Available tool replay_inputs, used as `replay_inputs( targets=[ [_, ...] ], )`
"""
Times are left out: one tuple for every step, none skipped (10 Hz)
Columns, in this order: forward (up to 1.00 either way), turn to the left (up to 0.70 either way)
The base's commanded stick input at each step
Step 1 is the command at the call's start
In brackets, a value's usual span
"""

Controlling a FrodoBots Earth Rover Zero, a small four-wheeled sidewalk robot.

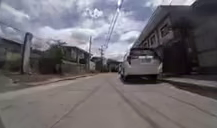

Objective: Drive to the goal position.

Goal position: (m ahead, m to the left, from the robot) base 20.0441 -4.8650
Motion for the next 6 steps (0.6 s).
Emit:
replay_inputs(
  targets=[
    [0.50,-0.50],
    [0.50,-0.50],
    [0.50,-0.40],
    [0.50,-0.07],
    [0.50,0.00],
    [0.50,0.00]
  ],
)
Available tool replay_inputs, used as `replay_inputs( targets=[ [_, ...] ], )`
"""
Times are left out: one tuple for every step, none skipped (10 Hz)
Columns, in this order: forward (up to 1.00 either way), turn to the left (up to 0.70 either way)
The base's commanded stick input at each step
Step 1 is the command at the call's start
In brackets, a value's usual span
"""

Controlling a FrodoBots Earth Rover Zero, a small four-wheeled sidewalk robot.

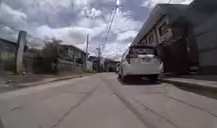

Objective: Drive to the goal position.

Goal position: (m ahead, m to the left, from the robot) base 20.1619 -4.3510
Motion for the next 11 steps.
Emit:
replay_inputs(
  targets=[
    [0.50,0.00],
    [0.50,0.00],
    [0.50,0.00],
    [0.50,0.00],
    [0.50,0.00],
    [0.50,0.00],
    [0.50,0.00],
    [0.50,0.00],
    [0.50,0.00],
    [0.50,0.00],
    [0.50,0.00]
  ],
)
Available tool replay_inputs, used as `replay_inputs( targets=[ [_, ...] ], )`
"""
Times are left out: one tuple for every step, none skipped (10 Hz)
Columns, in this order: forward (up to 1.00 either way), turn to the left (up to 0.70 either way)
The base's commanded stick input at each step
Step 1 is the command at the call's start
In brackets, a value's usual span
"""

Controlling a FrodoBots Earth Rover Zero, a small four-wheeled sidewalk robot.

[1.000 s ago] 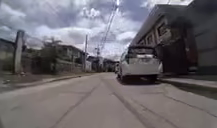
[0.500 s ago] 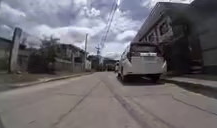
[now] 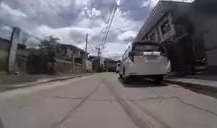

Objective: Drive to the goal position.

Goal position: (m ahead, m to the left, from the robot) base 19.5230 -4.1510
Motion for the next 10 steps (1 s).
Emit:
replay_inputs(
  targets=[
    [0.50,0.00],
    [0.50,0.00],
    [0.50,0.00],
    [0.50,0.00],
    [0.50,0.00],
    [0.50,0.00],
    [0.50,0.00],
    [0.50,0.00],
    [0.50,0.00],
    [0.50,0.00]
  ],
)
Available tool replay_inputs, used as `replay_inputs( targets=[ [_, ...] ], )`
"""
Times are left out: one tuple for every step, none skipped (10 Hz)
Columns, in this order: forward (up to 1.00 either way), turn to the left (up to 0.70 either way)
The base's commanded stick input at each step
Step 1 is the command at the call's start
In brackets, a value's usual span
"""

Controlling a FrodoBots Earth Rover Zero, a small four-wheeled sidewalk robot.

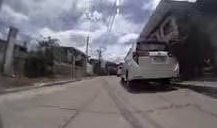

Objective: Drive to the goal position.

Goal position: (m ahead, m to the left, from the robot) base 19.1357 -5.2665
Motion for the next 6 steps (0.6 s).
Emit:
replay_inputs(
  targets=[
    [0.50,0.00],
    [0.50,0.00],
    [0.50,0.00],
    [0.50,0.00],
    [0.50,0.00],
    [0.50,0.00]
  ],
)
